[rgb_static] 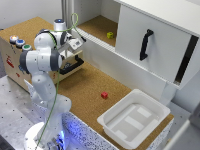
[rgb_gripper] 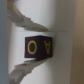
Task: Grasp the purple block
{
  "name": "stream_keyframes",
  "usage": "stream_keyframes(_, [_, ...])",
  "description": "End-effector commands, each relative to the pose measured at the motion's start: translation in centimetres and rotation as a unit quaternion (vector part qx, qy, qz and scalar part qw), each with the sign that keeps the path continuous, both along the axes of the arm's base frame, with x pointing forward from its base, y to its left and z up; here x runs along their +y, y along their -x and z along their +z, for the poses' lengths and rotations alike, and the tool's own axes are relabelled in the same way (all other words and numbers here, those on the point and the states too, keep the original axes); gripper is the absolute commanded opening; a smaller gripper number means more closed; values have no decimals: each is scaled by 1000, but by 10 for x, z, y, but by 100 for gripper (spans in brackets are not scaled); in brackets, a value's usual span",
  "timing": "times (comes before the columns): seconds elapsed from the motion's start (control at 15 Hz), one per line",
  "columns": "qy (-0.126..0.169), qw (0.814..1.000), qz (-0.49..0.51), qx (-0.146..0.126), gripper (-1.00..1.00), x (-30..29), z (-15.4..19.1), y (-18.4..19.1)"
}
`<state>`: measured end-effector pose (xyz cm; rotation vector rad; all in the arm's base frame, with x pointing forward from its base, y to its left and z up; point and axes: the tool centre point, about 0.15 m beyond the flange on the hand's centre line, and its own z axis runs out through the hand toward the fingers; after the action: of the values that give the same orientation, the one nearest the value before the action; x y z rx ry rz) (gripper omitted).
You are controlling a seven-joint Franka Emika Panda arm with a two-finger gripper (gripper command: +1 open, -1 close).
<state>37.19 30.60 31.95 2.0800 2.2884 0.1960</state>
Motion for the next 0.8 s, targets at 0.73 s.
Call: stream_keyframes(0.73, [-31,985,-162,-50,-100,-19,89,-59])
